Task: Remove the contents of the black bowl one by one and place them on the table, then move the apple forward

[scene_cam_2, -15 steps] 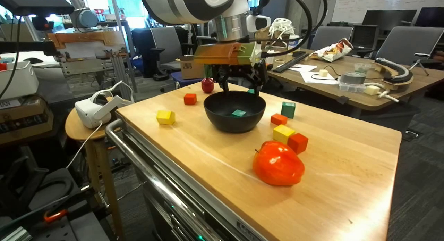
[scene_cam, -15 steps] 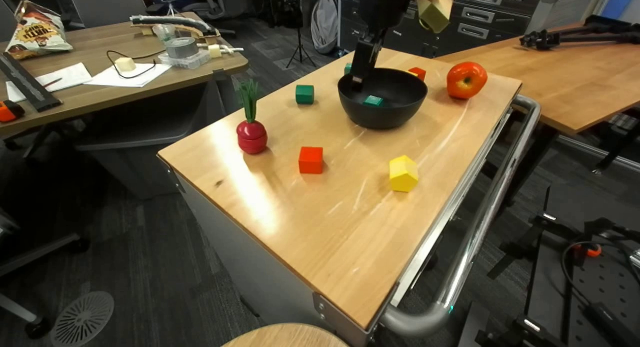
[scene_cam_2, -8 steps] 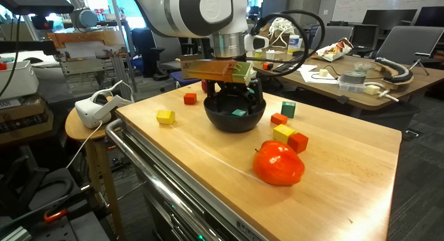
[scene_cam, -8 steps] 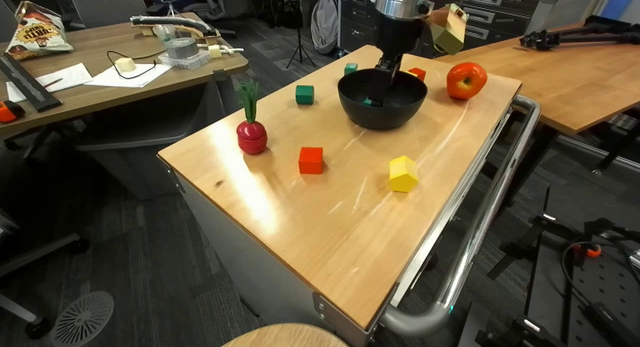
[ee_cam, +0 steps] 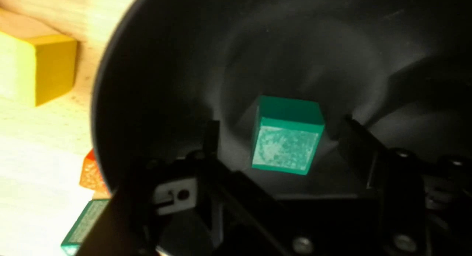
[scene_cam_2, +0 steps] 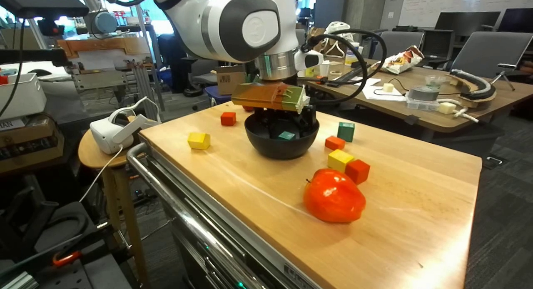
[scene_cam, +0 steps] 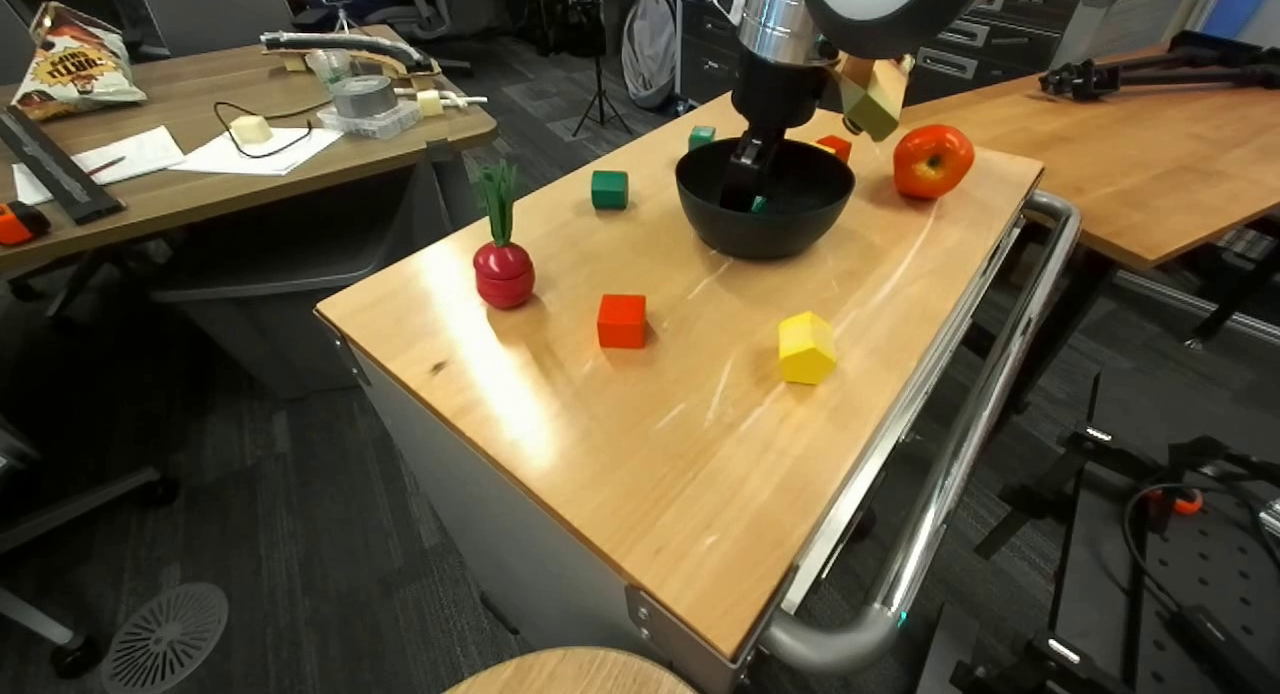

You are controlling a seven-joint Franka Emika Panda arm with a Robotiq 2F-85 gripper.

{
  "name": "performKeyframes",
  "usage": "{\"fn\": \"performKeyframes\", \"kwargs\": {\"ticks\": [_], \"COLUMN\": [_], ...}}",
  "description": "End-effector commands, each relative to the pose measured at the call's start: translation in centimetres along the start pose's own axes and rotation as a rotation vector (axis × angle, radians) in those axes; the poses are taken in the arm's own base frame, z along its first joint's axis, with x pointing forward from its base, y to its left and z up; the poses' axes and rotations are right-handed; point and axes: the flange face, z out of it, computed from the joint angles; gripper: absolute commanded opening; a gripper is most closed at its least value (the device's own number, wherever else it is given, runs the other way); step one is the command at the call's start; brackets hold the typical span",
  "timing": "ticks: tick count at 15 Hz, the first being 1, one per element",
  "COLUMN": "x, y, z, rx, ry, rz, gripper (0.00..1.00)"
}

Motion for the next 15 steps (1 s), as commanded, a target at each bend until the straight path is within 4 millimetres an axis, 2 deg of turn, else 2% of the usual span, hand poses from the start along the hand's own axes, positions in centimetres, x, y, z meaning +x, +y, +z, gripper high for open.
{"fn": "performKeyframes", "kwargs": {"ticks": [1,4,6,8,11,13,15], "x": [0.5,0.6,0.6,0.6,0.3,-0.4,-1.3], "y": [0.1,0.1,0.0,-0.2,-1.6,-3.9,-7.2], "z": [-0.1,-0.9,-1.9,-3.8,-7.9,-10.6,-12.1], "rx": [-0.017,-0.02,-0.025,-0.043,-0.06,-0.045,-0.019], "ry": [0.026,0.041,0.065,0.103,0.175,0.211,0.227], "rz": [0.007,0.008,0.003,-0.014,-0.062,-0.112,-0.191], "gripper": [0.5,0.26,0.13,0.15,0.15,0.15,0.15]}}
